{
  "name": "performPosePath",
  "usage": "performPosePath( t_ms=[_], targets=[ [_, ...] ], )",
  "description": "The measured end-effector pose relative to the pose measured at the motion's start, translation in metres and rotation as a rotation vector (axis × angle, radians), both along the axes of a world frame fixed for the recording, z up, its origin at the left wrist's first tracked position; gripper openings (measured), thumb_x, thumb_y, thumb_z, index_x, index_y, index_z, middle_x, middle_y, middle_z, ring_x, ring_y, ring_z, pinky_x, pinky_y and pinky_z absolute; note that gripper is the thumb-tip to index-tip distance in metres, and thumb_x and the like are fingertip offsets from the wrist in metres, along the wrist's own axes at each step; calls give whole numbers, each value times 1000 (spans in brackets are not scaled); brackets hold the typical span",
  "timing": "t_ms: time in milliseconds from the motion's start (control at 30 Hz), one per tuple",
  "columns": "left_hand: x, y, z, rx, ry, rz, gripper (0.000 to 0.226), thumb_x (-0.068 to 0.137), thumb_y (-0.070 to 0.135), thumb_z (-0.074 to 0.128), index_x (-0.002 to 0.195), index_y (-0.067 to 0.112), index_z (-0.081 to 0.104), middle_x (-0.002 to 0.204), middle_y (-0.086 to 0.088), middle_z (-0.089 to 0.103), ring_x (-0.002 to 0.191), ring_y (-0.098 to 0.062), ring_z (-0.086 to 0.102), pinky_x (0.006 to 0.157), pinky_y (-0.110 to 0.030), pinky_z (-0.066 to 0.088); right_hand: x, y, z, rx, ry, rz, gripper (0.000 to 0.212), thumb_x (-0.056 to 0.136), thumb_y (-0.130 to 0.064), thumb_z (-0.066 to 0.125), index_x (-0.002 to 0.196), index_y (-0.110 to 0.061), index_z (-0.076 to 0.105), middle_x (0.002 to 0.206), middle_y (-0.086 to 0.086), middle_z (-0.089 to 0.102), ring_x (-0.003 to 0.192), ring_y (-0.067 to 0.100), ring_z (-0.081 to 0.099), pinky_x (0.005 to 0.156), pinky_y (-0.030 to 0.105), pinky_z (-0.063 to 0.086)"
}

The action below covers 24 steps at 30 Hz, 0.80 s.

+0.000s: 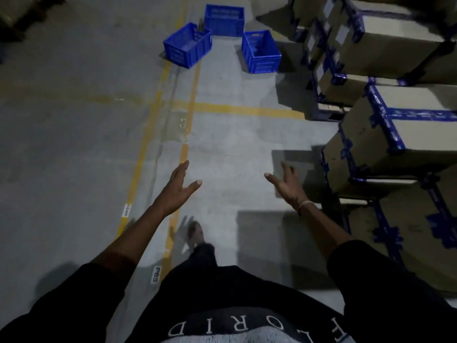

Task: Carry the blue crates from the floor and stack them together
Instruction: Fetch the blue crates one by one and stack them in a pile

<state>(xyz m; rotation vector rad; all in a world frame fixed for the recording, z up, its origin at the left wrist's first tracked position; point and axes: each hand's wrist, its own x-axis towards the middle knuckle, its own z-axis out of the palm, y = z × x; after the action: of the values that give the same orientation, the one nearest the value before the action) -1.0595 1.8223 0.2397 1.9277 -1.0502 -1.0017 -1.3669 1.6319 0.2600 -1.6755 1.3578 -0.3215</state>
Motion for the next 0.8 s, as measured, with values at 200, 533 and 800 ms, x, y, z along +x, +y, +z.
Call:
performPosePath(
  t_ms=[200, 533, 800],
  targets=[
    [93, -134, -15, -17, -10, -26, 87, 92, 62, 60, 161, 40, 13, 170, 14, 6, 153, -11, 23, 107, -28, 35, 86, -127, -18, -35, 24, 16, 89, 85, -62, 62, 155, -22, 24, 159, 3, 17, 143, 30, 30, 116, 44, 28],
    [251, -353, -3, 23, -51, -119, 87, 91, 59, 63, 161, 37, 15, 170, 9, 9, 154, -14, 21, 104, -27, 39, 234, -311, -19, 25, -39, -109, 96, 80, -66, 64, 154, -22, 23, 153, -4, 19, 137, 29, 37, 112, 47, 36],
    [339, -525, -7, 21, -73, -163, 87, 93, 60, 60, 161, 40, 11, 170, 16, 1, 154, -12, 20, 108, -29, 38, 318, -477, -34, 40, -43, -115, 92, 83, -63, 64, 155, -24, 21, 154, -6, 18, 138, 27, 37, 113, 46, 35]
  ],
)
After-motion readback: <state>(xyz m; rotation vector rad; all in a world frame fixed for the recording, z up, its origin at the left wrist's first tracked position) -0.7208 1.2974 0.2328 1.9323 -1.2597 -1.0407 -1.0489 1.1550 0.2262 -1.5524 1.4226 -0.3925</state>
